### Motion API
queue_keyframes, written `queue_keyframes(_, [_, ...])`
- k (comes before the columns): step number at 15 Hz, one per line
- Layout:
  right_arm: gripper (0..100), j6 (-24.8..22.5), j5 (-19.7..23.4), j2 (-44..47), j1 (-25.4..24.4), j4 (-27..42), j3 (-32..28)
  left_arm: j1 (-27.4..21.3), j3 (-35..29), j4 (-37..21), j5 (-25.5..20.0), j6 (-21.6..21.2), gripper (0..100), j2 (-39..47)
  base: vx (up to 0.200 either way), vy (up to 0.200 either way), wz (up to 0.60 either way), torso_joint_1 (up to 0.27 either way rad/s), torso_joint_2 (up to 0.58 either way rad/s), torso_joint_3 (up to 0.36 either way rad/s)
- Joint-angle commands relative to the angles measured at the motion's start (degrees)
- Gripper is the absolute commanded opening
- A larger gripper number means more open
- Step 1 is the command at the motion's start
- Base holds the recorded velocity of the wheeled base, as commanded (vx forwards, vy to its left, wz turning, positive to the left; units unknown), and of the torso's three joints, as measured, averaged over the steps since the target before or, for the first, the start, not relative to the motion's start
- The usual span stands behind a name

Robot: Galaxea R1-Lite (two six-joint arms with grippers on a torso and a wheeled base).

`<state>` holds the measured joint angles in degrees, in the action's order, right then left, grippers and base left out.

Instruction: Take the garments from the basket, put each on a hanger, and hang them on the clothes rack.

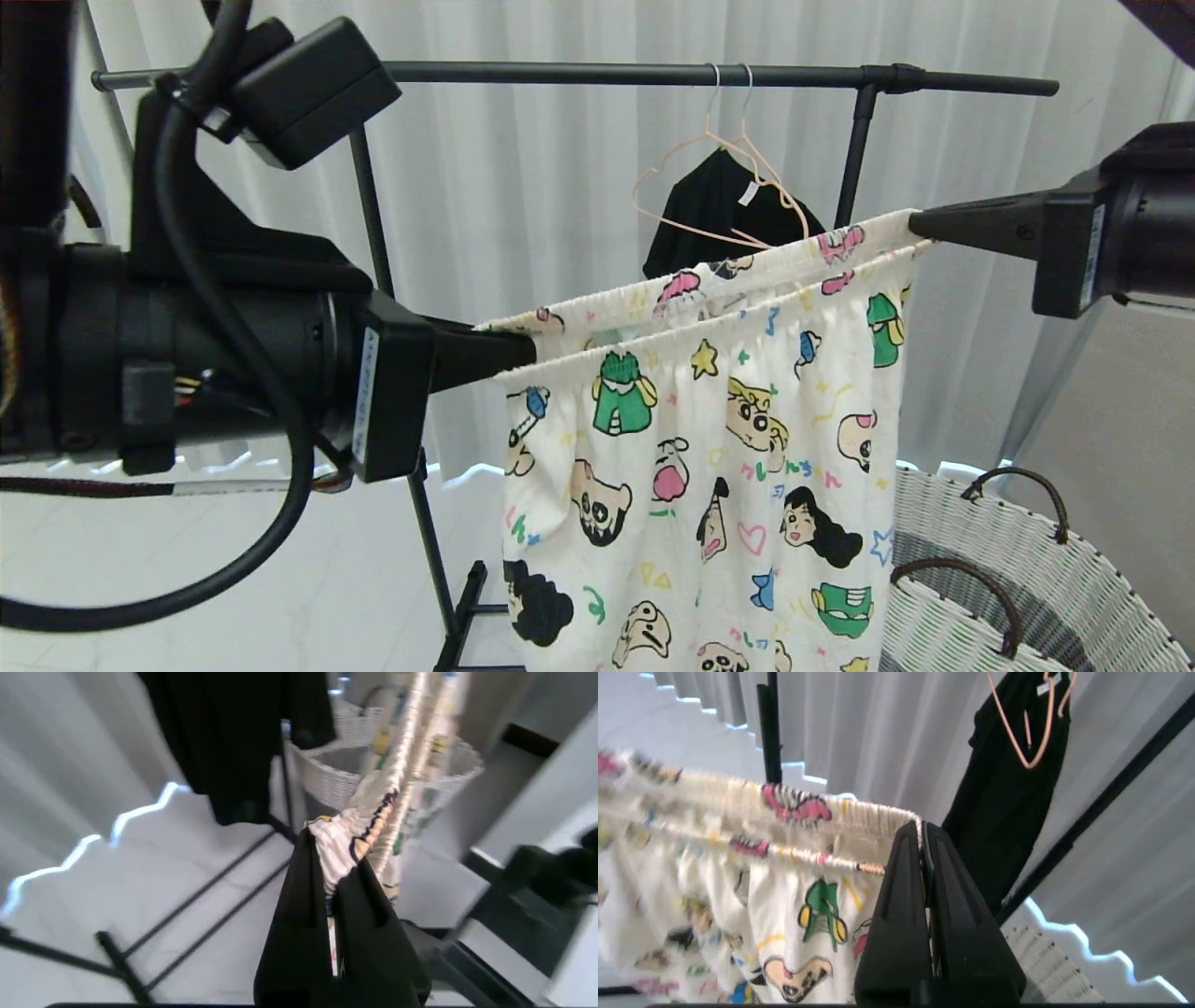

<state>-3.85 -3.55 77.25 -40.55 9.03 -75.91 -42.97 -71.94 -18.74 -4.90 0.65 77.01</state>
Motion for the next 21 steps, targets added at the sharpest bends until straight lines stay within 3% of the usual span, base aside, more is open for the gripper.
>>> queue_keyframes(1, [0,0.0,0.1,3.5,-0.1,-1.3,-1.5,-5.3,1.8,0.0,-0.1,2.7,0,-3.4,0.000,0.000,0.00,0.000,0.00,0.000])
queue_keyframes(3, [0,0.0,1.0,6.2,-0.1,-3.4,-3.8,-7.6,2.5,0.0,0.1,3.8,0,-4.1,0.000,0.000,0.00,0.000,0.00,0.000])
queue_keyframes(8, [0,-0.1,2.1,12.4,-0.2,-5.1,-10.2,-7.5,5.3,0.0,0.3,3.6,0,-6.8,0.000,0.000,0.00,0.000,0.00,0.000])
queue_keyframes(15, [0,-0.1,1.7,11.4,-0.2,-4.6,-10.2,-7.0,5.9,0.0,0.5,2.7,0,-7.1,0.000,0.000,0.00,0.000,0.00,0.000])
queue_keyframes(19, [0,-0.1,1.7,6.2,-0.1,3.0,-10.2,0.8,4.8,0.1,1.6,-3.8,0,-6.3,0.000,0.000,0.00,0.000,0.00,0.000])
queue_keyframes(21, [0,-0.1,2.1,2.9,-0.3,8.5,-10.0,4.2,2.2,0.6,1.6,-4.0,0,-4.1,0.000,0.000,0.00,0.000,0.00,0.000])
